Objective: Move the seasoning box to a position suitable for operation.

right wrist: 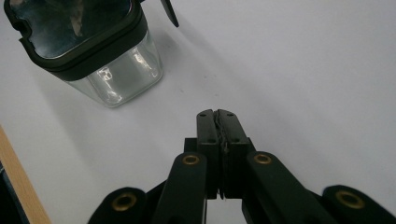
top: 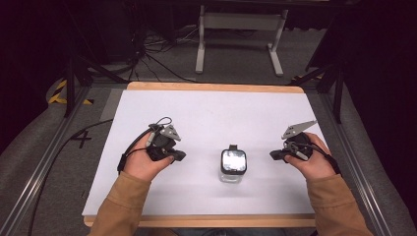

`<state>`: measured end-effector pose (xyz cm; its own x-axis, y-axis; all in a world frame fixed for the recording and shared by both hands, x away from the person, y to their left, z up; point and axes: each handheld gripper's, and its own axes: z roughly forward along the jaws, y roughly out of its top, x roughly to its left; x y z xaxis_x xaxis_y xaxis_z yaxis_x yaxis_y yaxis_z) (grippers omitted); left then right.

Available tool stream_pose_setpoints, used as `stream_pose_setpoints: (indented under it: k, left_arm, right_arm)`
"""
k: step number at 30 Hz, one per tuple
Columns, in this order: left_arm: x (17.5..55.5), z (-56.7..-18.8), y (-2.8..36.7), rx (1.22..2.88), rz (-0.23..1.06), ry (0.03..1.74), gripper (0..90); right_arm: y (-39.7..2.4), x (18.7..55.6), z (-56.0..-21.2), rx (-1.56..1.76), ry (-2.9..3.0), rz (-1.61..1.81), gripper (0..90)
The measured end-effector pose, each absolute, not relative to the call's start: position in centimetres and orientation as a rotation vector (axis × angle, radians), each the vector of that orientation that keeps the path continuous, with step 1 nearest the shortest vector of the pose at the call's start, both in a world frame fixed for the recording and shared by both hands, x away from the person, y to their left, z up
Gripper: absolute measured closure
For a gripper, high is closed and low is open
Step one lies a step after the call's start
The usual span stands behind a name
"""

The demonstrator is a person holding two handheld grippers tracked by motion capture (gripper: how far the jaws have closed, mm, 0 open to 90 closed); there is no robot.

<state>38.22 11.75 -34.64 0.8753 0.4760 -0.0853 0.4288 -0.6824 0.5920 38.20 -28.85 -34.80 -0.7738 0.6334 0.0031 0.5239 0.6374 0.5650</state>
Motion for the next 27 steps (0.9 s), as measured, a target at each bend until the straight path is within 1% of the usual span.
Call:
stream_pose_setpoints:
  k: [10, 17, 27]
  left_arm:
    - [38.0, -34.3, 10.2, 2.440, 0.068, 0.608, 85.3]
    - [37.3, -34.1, 9.2, 2.418, 0.026, 0.545, 89.5]
    - [36.7, -34.5, 8.8, 2.422, 0.023, 0.529, 89.7]
  right_arm:
    - [-28.9, 37.2, -34.5, 0.935, 2.650, 0.875, 89.3]
    - [-26.8, 36.6, -34.4, 0.804, 2.715, 0.942, 89.5]
    - [-25.6, 37.3, -35.2, 0.790, 2.728, 0.997, 89.6]
